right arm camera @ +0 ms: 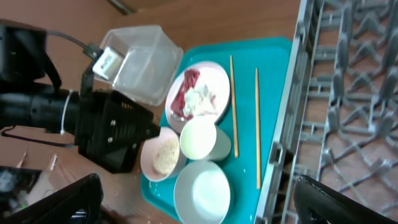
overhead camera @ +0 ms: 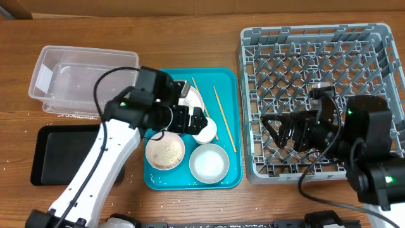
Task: Sort waste into correct bins and load items into the dishwasher
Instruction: 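Grasp the white cup with the left gripper and lift it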
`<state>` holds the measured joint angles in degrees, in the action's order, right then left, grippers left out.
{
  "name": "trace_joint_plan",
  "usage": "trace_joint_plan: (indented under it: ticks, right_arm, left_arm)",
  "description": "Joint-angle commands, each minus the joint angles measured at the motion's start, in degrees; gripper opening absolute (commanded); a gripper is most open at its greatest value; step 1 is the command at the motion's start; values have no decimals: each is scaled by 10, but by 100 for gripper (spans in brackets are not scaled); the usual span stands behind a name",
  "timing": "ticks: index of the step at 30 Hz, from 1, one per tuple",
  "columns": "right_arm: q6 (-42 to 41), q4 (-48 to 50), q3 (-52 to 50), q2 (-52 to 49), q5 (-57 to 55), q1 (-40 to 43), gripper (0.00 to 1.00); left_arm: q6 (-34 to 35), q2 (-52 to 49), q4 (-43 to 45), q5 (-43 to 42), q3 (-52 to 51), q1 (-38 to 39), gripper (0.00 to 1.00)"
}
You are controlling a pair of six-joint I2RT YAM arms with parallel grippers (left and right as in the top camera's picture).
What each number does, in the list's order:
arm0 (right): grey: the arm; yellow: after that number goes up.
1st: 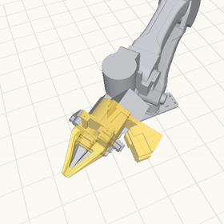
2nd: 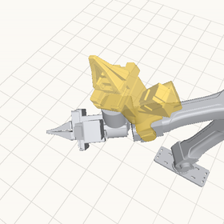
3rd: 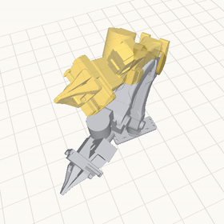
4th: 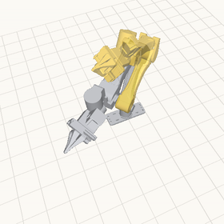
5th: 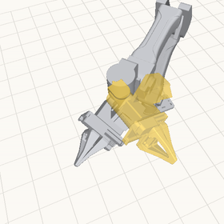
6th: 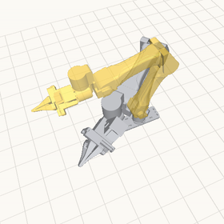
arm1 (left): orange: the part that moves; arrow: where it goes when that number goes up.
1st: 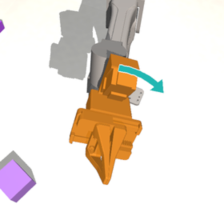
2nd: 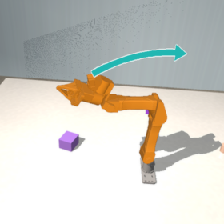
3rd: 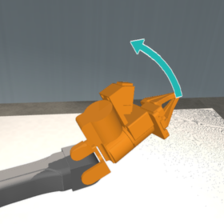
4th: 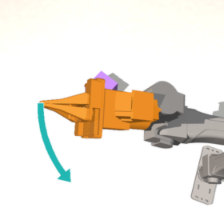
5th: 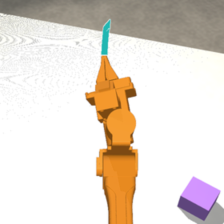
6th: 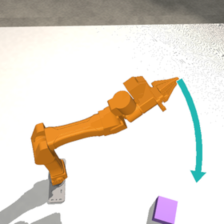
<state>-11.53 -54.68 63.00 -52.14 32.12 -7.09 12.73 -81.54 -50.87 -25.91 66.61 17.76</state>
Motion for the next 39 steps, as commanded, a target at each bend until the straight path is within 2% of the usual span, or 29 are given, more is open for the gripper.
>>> trace_joint_plan:
  ticks: [1, 2, 6, 7, 8, 11, 15, 17, 22, 25, 26, 29, 30, 34, 36, 38, 39]
  right_arm:
    - [-14, -13, 15, -21, 11, 4, 100]
    - [-33, -16, 15, -36, 24, 4, 100]
    - [-35, -15, 14, -68, 34, 3, 100]
    - [-35, -16, 14, -80, 34, 3, 100]
    - [-35, -17, 14, -88, 34, 3, 100]
    - [-33, -16, 14, -100, 34, 3, 95]
    - [-33, -14, 14, -96, 54, 3, 87]
    - [-32, -14, 14, -87, 76, 2, 87]
    - [-15, -19, 14, -49, 85, -20, 87]
    - [-16, -18, 14, -44, 85, -27, 87]
    - [-16, -18, 14, -44, 85, -28, 88]
    - [-16, -17, 14, -47, 84, -29, 87]
    - [-16, -16, 14, -47, 84, -29, 87]
    - [-16, -14, 14, -47, 56, -29, 87]
    - [-15, -10, 14, -47, 14, -29, 94]
    - [-15, -1, 14, -48, -16, -29, 95]
    - [-15, 6, 14, -48, -16, -29, 96]
  left_arm:
    - [25, 8, 3, 78, 9, 3, 100]
    - [21, 12, 3, 92, 11, 3, 100]
    - [14, 12, 8, 54, 10, 3, 100]
    - [14, 12, 11, 54, 10, 3, 92]
    - [14, 12, 12, 56, 10, 5, 88]
    - [17, 6, 11, 106, 10, 28, 80]
    - [28, -30, 11, 206, 10, 86, 78]
    - [28, -57, 21, 218, 10, 106, 78]
    - [53, -133, 50, 235, 10, 110, 68]
    - [57, -145, 62, 235, 10, 106, 56]
    - [57, -145, 65, 235, 10, 107, 48]
    - [57, -143, 64, 227, 12, 107, 13]
    - [57, -142, 57, 222, 16, 106, 4]
    - [57, -132, 1, 198, 60, 89, 4]
    - [54, -120, -21, 177, 85, 70, 4]
    - [35, -106, -33, 132, 106, 44, 4]
    - [10, -94, -34, 71, 117, 18, 4]
